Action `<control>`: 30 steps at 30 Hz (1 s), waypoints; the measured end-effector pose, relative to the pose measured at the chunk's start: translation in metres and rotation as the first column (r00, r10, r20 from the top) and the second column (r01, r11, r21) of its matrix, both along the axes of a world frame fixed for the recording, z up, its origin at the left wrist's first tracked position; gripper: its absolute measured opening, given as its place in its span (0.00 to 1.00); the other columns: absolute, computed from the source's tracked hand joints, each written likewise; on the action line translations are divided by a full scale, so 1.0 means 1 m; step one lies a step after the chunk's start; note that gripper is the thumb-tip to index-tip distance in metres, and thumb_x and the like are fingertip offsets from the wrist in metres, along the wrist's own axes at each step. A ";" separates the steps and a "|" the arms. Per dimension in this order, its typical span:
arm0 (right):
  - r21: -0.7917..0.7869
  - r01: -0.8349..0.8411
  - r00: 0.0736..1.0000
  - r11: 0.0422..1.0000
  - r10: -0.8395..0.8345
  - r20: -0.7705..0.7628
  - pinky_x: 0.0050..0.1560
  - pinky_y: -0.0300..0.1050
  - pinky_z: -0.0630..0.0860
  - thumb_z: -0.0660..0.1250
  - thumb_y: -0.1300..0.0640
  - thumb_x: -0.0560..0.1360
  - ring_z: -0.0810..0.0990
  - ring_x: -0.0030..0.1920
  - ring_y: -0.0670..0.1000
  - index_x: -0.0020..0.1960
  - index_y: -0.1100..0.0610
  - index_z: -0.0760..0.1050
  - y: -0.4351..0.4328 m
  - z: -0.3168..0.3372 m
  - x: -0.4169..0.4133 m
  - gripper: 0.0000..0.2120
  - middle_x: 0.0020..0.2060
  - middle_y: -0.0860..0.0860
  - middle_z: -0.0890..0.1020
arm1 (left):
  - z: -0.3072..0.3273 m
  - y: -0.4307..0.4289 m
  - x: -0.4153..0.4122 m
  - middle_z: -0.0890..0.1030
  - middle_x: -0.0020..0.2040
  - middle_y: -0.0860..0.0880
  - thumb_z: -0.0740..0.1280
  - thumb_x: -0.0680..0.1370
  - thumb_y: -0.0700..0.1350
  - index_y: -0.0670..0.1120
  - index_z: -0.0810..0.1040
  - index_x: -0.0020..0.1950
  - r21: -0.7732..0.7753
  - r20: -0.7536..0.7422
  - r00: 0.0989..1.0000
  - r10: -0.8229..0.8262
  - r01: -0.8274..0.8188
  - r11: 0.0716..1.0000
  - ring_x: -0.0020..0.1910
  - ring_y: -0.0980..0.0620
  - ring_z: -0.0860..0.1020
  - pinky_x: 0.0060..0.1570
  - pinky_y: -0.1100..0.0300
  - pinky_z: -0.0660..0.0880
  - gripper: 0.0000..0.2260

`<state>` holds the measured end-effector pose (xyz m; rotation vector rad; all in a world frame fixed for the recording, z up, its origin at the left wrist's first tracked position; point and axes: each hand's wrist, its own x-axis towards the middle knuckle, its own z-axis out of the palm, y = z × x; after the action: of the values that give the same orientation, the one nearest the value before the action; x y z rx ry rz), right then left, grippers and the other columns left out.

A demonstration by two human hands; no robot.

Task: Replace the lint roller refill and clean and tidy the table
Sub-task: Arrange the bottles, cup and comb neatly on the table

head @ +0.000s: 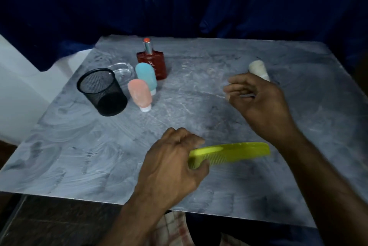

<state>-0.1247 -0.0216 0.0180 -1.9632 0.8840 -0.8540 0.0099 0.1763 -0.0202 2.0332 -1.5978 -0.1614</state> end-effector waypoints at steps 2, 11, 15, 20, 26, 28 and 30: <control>0.043 0.016 1.000 0.999 -0.017 0.013 0.54 0.36 0.81 0.72 0.64 0.77 0.86 0.49 0.42 0.59 0.55 0.81 -0.001 -0.001 -0.016 0.12 0.49 0.46 0.87 | 0.003 -0.005 -0.005 0.81 0.53 0.58 0.71 0.72 0.60 0.56 0.85 0.59 0.086 0.068 0.997 -0.037 0.031 0.996 0.55 0.52 0.79 0.50 0.53 0.80 0.18; 0.190 -0.060 0.991 0.980 0.036 0.129 0.51 0.32 0.80 0.73 0.70 0.75 0.86 0.47 0.42 0.54 0.55 0.82 0.007 -0.002 -0.043 0.13 0.48 0.50 0.88 | 0.013 -0.019 -0.003 0.75 0.51 0.60 0.74 0.73 0.61 0.58 0.76 0.53 0.253 0.026 0.999 0.046 -0.051 0.966 0.56 0.60 0.71 0.48 0.64 0.70 0.14; 0.150 -0.014 0.995 0.989 -0.001 0.099 0.49 0.40 0.82 0.75 0.63 0.75 0.85 0.44 0.47 0.49 0.49 0.83 0.008 -0.003 -0.033 0.09 0.44 0.48 0.88 | 0.022 -0.014 0.002 0.74 0.39 0.61 0.72 0.72 0.50 0.57 0.71 0.41 0.155 -0.072 0.993 0.096 -0.084 0.984 0.41 0.60 0.74 0.37 0.64 0.66 0.09; 0.133 0.020 0.995 0.991 -0.033 0.093 0.33 0.37 0.75 0.72 0.47 0.77 0.83 0.33 0.44 0.45 0.48 0.80 0.008 -0.002 0.005 0.06 0.37 0.48 0.87 | 0.022 -0.006 0.017 0.77 0.40 0.59 0.69 0.68 0.50 0.56 0.71 0.41 -0.087 -0.159 0.937 0.310 -0.326 0.941 0.41 0.59 0.76 0.35 0.61 0.74 0.07; 0.443 -0.106 0.984 0.890 0.029 0.178 0.30 0.46 0.79 0.77 0.58 0.73 0.84 0.29 0.55 0.49 0.57 0.77 -0.004 -0.011 0.086 0.10 0.35 0.57 0.86 | 0.015 -0.021 0.024 0.75 0.48 0.59 0.67 0.71 0.50 0.58 0.71 0.49 -0.125 -0.107 0.905 0.413 -0.424 0.897 0.42 0.55 0.78 0.33 0.53 0.79 0.09; 0.502 -0.106 0.986 0.858 0.025 0.166 0.30 0.45 0.79 0.75 0.66 0.73 0.84 0.29 0.54 0.48 0.60 0.77 -0.015 -0.015 0.106 0.08 0.35 0.59 0.85 | 0.014 -0.026 0.024 0.74 0.51 0.59 0.66 0.71 0.51 0.58 0.72 0.53 -0.089 -0.086 0.904 0.420 -0.426 0.900 0.45 0.53 0.78 0.33 0.55 0.77 0.11; 0.523 -0.081 0.994 0.848 0.028 0.108 0.30 0.45 0.80 0.74 0.69 0.73 0.83 0.28 0.54 0.48 0.61 0.77 -0.027 -0.019 0.122 0.08 0.36 0.61 0.84 | 0.011 -0.028 0.025 0.75 0.55 0.58 0.65 0.71 0.53 0.57 0.75 0.57 -0.049 -0.071 0.909 0.411 -0.414 0.909 0.50 0.52 0.78 0.35 0.57 0.76 0.14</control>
<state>-0.0028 -0.0481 -0.0013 -1.4445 0.8882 -0.5842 0.0351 0.1480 -0.0095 2.2414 -1.0883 -0.0124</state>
